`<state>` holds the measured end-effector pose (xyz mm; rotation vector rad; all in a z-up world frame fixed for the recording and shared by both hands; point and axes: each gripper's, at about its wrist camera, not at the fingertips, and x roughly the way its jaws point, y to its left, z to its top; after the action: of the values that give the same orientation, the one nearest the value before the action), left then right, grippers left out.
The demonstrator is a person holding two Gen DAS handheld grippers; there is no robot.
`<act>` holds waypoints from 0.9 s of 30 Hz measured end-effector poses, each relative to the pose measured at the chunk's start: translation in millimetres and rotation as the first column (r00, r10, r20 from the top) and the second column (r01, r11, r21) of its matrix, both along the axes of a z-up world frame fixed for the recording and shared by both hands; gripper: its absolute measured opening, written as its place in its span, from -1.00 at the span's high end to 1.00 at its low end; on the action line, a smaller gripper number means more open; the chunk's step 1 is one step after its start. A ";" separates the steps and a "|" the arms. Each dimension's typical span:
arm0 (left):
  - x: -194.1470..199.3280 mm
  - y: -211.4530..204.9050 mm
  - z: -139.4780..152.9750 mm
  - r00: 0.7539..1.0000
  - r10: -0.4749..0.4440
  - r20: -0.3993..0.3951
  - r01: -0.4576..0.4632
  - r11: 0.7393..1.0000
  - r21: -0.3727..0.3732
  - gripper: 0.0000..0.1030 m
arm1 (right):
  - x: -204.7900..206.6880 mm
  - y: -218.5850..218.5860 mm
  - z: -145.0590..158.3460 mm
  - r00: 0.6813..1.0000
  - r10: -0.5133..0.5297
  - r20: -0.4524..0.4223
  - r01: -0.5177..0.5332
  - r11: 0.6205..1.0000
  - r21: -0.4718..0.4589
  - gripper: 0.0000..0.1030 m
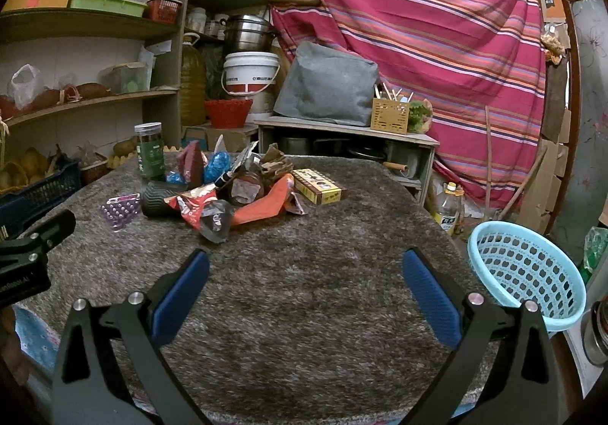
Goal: Collect trash
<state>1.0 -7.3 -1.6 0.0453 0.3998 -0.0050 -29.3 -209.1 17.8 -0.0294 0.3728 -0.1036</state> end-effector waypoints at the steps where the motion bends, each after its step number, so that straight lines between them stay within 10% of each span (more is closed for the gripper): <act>1: 0.5 -1.4 -0.4 1.000 0.000 0.000 0.000 1.000 0.000 -0.90 | 0.0 0.1 -0.1 1.000 0.000 0.000 0.000 1.000 0.000 -0.93; 27: -0.1 0.2 0.0 1.000 -0.001 0.000 0.001 1.000 -0.002 -0.90 | 0.1 -0.4 -0.5 1.000 -0.006 0.001 0.006 1.000 -0.004 -0.93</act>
<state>0.8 -7.2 -1.6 0.0441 0.3998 -0.0066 -29.3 -209.5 17.4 -0.0326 0.3720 -0.1102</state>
